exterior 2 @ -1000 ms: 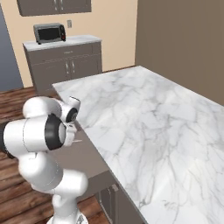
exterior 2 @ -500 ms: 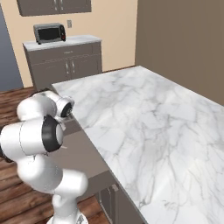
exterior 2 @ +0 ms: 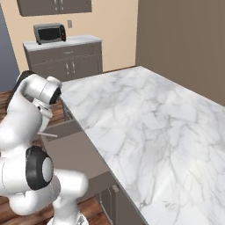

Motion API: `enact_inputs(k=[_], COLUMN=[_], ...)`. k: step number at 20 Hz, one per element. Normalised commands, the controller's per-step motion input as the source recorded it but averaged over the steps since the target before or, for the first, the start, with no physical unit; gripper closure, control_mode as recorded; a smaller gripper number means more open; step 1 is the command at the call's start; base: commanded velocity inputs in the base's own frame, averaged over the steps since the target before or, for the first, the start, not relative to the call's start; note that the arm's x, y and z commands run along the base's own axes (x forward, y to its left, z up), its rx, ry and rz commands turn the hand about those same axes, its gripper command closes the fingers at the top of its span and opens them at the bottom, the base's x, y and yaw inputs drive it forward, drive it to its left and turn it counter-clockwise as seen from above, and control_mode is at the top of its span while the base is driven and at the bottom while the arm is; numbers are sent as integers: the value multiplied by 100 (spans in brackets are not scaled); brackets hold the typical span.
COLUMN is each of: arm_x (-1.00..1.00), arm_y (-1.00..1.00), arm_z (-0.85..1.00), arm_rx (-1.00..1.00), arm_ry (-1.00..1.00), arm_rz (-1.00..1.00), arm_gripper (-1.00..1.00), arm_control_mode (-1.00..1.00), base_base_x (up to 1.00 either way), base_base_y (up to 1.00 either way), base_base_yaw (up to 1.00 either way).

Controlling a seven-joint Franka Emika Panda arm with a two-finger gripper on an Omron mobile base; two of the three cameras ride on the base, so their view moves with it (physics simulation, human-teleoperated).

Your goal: Take a straw from the drawer in front and place it inside the glass cup on the dining counter.

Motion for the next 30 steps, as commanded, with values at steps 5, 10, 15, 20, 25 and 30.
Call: enact_inputs(k=[5, 10, 15, 20, 25, 30], arm_x=[-32, 0, 0, 0, 0, -15], arm_y=[0, 0, 0, -7, -25, -11], arm_z=[100, 75, 26, 4, 0, 0], arm_rx=[-5, -10, -10, -11, -4, 0], arm_ry=[-37, -41, -14, -1, 0, 0], arm_rz=[0, 0, -6, -11, -7, -4], arm_gripper=[100, 100, 100, 100, 100, 100], arm_control_mode=[-100, -100, -100, -100, -100, 100], base_base_x=[0, 0, 0, 0, 0, -12], base_base_y=[0, 0, 0, 0, 0, -3], base_base_yaw=[0, 0, 0, 0, 0, -1])
